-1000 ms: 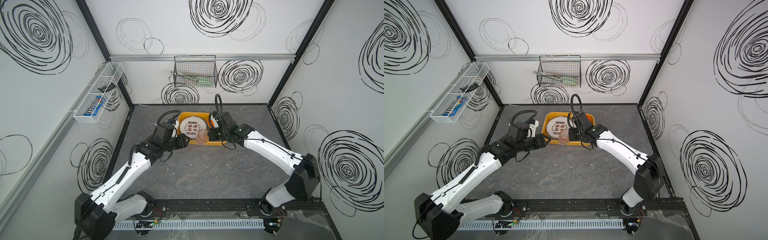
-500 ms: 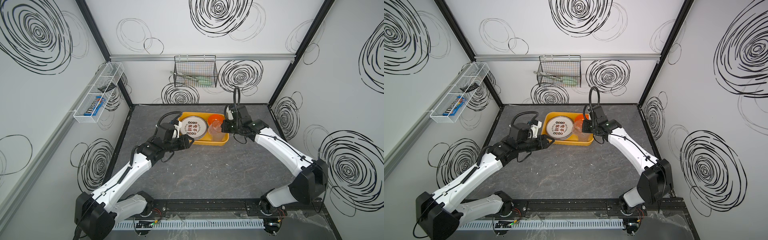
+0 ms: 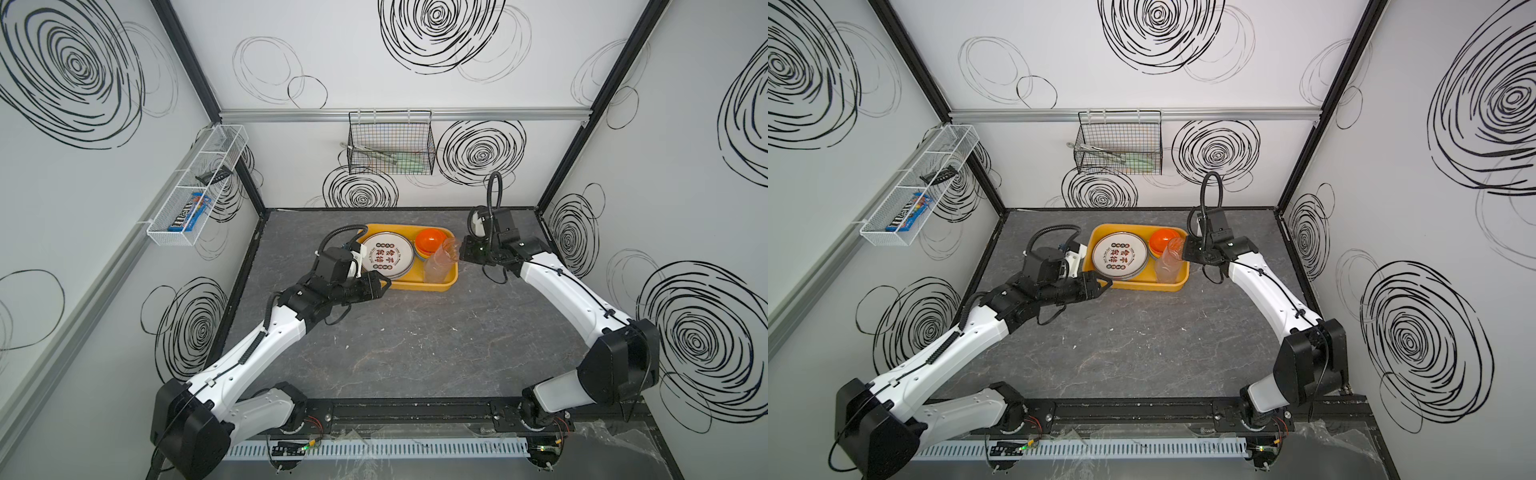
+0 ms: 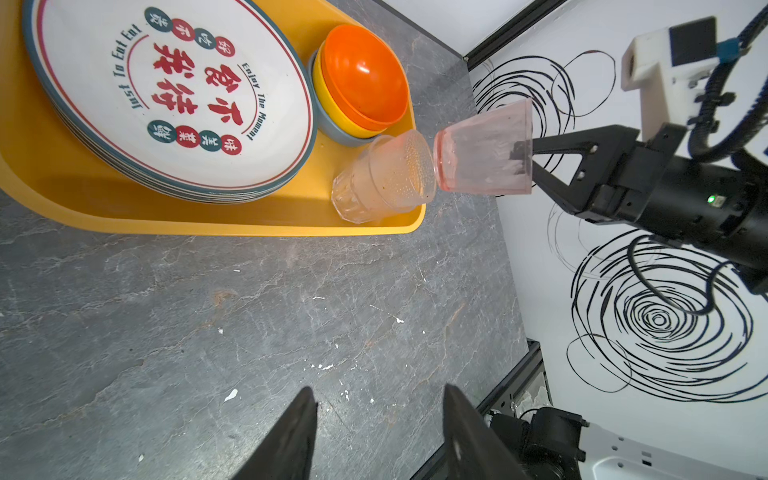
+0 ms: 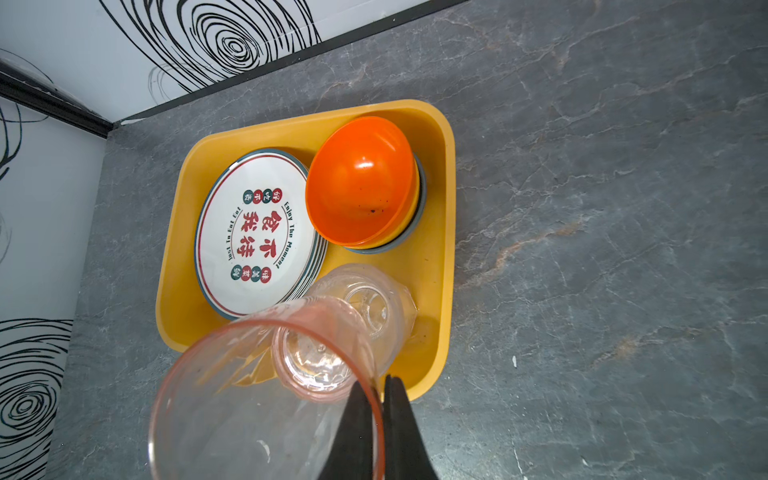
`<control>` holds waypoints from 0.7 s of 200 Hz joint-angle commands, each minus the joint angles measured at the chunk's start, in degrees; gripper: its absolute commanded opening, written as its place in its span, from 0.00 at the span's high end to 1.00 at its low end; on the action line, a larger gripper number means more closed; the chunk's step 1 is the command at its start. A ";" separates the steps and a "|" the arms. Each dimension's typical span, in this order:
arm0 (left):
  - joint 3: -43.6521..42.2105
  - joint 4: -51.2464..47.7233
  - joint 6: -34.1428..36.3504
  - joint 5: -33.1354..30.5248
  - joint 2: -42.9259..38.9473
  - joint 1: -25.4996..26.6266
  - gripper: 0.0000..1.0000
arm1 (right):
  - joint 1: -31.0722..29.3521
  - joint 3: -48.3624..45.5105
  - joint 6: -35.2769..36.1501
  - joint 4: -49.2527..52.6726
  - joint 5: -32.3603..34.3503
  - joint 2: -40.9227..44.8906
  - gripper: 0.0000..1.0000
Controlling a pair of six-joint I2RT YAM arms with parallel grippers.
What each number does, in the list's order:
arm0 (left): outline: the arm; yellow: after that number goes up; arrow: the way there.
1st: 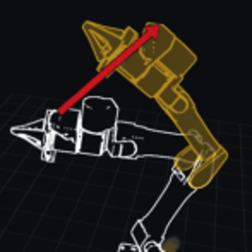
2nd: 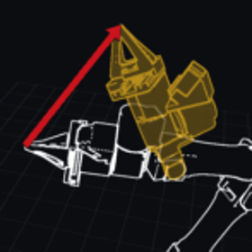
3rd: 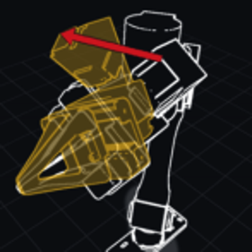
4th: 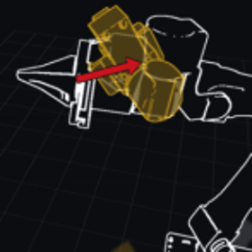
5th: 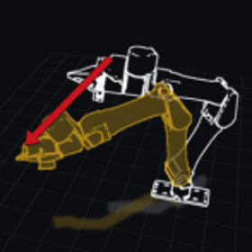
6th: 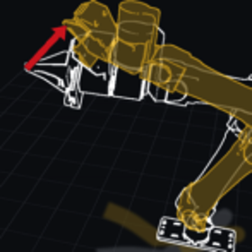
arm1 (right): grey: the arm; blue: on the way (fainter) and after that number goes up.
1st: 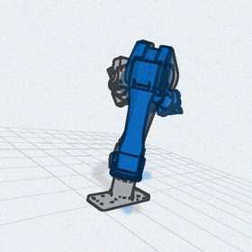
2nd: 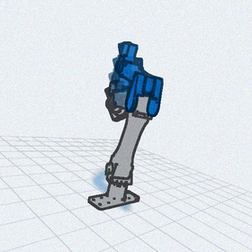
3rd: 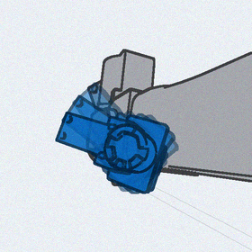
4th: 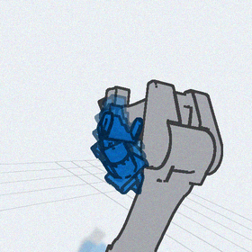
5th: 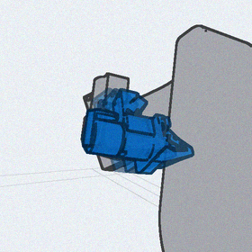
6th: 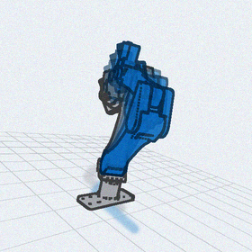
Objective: Place the mixed dishes into the plastic bin
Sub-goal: 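Carry the pink cup over the stacked cups in the bin with the right gripper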
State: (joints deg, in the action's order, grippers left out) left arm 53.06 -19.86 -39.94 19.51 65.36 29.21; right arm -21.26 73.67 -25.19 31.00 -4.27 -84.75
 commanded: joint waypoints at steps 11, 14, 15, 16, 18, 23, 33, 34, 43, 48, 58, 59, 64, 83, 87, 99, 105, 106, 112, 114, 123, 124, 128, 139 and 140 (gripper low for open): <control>-0.58 2.54 -0.49 0.71 0.67 0.32 0.47 | 1.13 -1.36 0.56 -1.03 -1.25 0.40 0.92; -0.59 2.54 -0.49 0.71 0.77 0.33 0.47 | 1.25 -1.41 0.58 -1.11 -1.34 0.33 0.92; -0.59 2.59 -0.49 0.75 0.75 0.32 0.47 | 1.28 -1.42 0.58 -1.20 -1.43 0.27 0.92; -0.59 2.61 -0.49 0.77 0.74 0.37 0.47 | 1.29 -1.46 0.58 -1.21 -1.44 0.28 0.92; -0.59 2.62 -0.49 0.72 0.71 0.35 0.47 | 1.35 -1.50 0.58 -1.19 -1.48 0.22 0.92; -0.61 2.63 -0.51 0.71 0.72 0.35 0.47 | 1.46 -1.66 0.56 -1.42 -1.53 0.12 0.92; -0.67 2.68 -0.49 0.63 0.66 0.45 0.47 | 1.55 -1.88 0.58 -1.69 -1.77 0.11 0.92; -0.67 2.70 -0.49 0.67 0.65 0.47 0.47 | 1.56 -1.87 0.58 -1.71 -1.78 0.07 0.92; -0.76 2.71 -0.51 0.56 0.74 0.43 0.47 | 1.48 -1.95 0.58 -1.83 -1.94 -0.16 0.92; -0.76 2.76 -0.53 0.55 0.79 0.41 0.47 | 1.53 -1.95 0.60 -1.93 -1.89 -0.24 0.92; -0.92 2.80 -0.49 0.58 0.82 0.41 0.47 | 1.65 -2.04 0.58 -2.15 -1.90 -0.37 0.92; -0.93 2.81 -0.49 0.60 0.82 0.41 0.47 | 1.69 -2.08 0.58 -2.16 -1.89 -0.44 0.92; -0.94 2.81 -0.57 0.59 0.90 0.42 0.47 | 1.68 -2.06 0.58 -2.30 -1.97 -0.49 0.92; -1.19 2.89 -0.62 0.53 0.91 0.46 0.47 | 1.95 -2.04 0.58 -2.68 -2.03 -0.79 0.92; -1.28 2.97 -0.66 0.53 0.91 0.42 0.47 | 1.98 -1.96 0.58 -2.77 -2.05 -0.92 0.92; -1.38 3.07 -0.66 0.45 0.93 0.43 0.47 | 2.05 -1.87 0.58 -3.04 -2.14 -1.07 0.92; -1.46 3.07 -0.66 0.44 0.95 0.41 0.47 | 2.13 -1.83 0.58 -3.08 -2.14 -1.25 0.92; -1.47 3.07 -0.66 0.49 0.93 0.41 0.47 | 2.16 -1.80 0.58 -3.11 -2.14 -1.27 0.92; -1.55 3.00 -0.66 0.46 0.91 0.44 0.47 | 2.21 -1.69 0.56 -3.10 -2.27 -1.57 0.92; -1.55 3.05 -0.66 0.45 0.93 0.46 0.47 | 2.25 -1.69 0.58 -3.18 -2.31 -1.61 0.92; -1.60 3.03 -0.66 0.36 0.91 0.41 0.47 | 2.37 -1.56 0.58 -3.27 -2.48 -2.02 0.92; -1.62 3.05 -0.66 0.36 0.91 0.41 0.47 | 2.41 -1.54 0.58 -3.25 -2.49 -2.01 0.92; -1.64 3.07 -0.66 0.36 0.95 0.42 0.47 | 2.36 -1.51 0.58 -3.25 -2.57 -2.12 0.92; -1.70 3.07 -0.66 0.36 1.00 0.42 0.47 | 2.45 -1.51 0.58 -3.47 -2.73 -2.54 0.92; -1.67 3.02 -0.66 0.36 1.00 0.41 0.47 | 2.45 -1.51 0.58 -3.44 -2.74 -2.58 0.92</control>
State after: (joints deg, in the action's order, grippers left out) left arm 51.90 -19.29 -40.16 19.51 66.02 29.26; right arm -19.16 71.92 -25.17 29.10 -6.26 -86.37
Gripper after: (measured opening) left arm 0.530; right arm 0.079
